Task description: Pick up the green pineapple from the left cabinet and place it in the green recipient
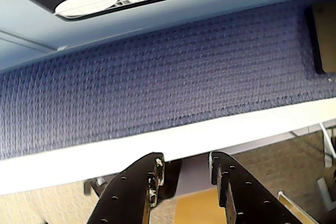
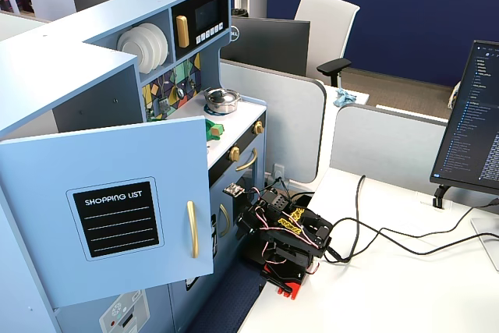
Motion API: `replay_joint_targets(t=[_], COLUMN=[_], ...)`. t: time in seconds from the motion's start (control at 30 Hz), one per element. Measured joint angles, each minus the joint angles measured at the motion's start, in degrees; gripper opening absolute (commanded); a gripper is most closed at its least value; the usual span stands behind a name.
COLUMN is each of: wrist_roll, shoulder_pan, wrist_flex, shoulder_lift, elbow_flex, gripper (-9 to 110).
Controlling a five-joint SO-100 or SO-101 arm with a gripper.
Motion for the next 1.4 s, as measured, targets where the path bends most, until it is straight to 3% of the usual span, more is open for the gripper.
replay_joint_targets(t=[0.13,0.5,0.67,0.87,1.13,1.4], wrist_roll=[0.0,-3.6,-5.8,2.0,3.3,-4.0], shoulder_pan=[-8.1,-34.9,-37.3,-40.7,-42.5,-44.6], wrist_flex=[-5.8,-55.4,-61.6,-66.8,-75.0,-81.3], shoulder_lift=[-0.4,-18.7,-32.2,-39.9,-44.4,-51.5], elbow_flex=[0.4,-9.4,-24.3,-33.9,-37.3,-41.6], gripper=[0,1,18,31,33,32])
